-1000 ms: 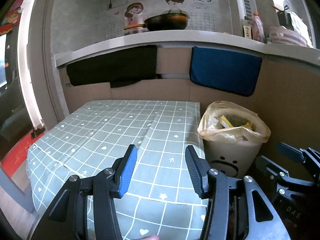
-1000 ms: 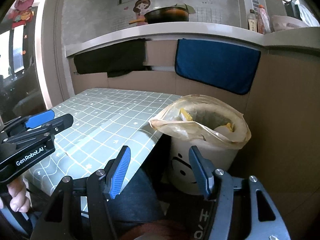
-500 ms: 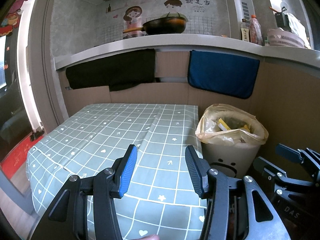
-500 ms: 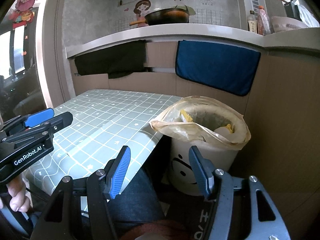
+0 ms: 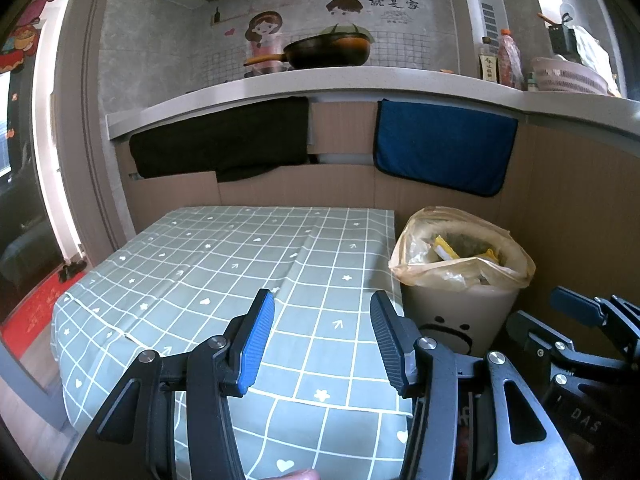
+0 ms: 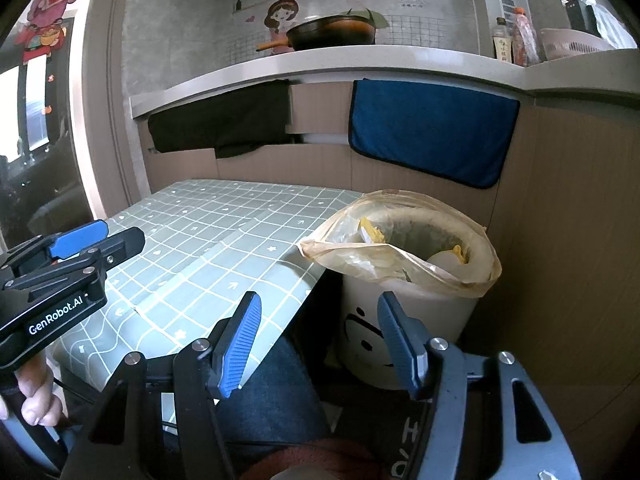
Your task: Collect trash
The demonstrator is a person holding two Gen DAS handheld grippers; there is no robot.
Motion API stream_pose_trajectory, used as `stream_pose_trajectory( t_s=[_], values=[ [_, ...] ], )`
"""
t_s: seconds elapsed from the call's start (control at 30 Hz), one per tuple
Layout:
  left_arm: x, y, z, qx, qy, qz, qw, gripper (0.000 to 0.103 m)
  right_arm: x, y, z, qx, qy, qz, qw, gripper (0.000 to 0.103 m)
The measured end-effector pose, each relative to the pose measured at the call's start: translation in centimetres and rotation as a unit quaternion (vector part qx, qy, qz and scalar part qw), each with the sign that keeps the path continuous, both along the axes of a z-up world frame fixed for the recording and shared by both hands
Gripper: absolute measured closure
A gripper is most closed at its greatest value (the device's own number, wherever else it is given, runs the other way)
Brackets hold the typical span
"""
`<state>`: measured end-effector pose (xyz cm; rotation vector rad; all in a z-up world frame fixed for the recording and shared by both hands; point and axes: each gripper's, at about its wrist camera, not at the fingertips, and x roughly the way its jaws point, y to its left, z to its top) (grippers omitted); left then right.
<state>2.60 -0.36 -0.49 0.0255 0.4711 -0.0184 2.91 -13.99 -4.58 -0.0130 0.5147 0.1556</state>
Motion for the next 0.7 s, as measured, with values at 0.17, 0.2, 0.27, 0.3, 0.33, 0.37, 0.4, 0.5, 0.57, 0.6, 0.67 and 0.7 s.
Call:
stream_pose_trajectory(
  t_s=[0.17,0.2,0.27,0.3,0.33,0.37,0.4,0.5,0.57,0.6,0.67,0.7],
  values=[
    [-0.12,0.31,-0.08,0.002,0.001,-0.012,0.9999,0.052,-0.28,-0.12,0.11,0.002,-0.002,-0.007,1.000,0.045],
    [-0.16,0.33,-0.08,0.002,0.000,-0.014,0.9999,0.052,-0.34,-0.15,0.15,0.002,-0.003,-0.009,1.000,0.045],
    [-0.18,0.50,-0.11,0.002,0.001,-0.018,0.9998,0.052,-0.44,-0.28,0.24,0.004,-0.005,-0.013,1.000,0.045],
    [-0.19,0.43,-0.14,0.002,0.001,-0.019,0.9998,0.052,-0.47,-0.32,0.26,0.005,-0.006,-0.014,1.000,0.045],
    [-0.18,0.44,-0.18,0.002,0.002,-0.021,0.9998,0.052,-0.55,-0.36,0.28,0.006,-0.006,-0.016,1.000,0.045],
    [-0.12,0.69,-0.15,0.002,0.003,-0.022,0.9998,0.052,-0.59,-0.37,0.28,0.007,-0.006,-0.017,1.000,0.045],
    [-0.12,0.68,-0.18,0.001,0.004,-0.022,0.9997,0.052,-0.62,-0.35,0.28,0.008,-0.006,-0.017,1.000,0.045],
    [-0.18,0.76,-0.17,0.001,0.003,-0.024,0.9997,0.052,-0.62,-0.36,0.31,0.008,-0.006,-0.017,1.000,0.045],
    [-0.15,0.86,-0.17,0.001,0.003,-0.024,0.9997,0.052,-0.67,-0.37,0.34,0.008,-0.007,-0.018,1.000,0.045],
    [-0.14,0.82,-0.17,0.001,0.003,-0.024,0.9997,0.052,-0.69,-0.38,0.37,0.008,-0.007,-0.019,1.000,0.045],
    [-0.15,0.82,-0.17,0.001,0.003,-0.024,0.9997,0.052,-0.66,-0.43,0.37,0.008,-0.007,-0.019,1.000,0.045],
    [-0.15,0.79,-0.19,0.000,0.003,-0.025,0.9997,0.052,-0.65,-0.43,0.38,0.008,-0.007,-0.019,1.000,0.045]
  ],
)
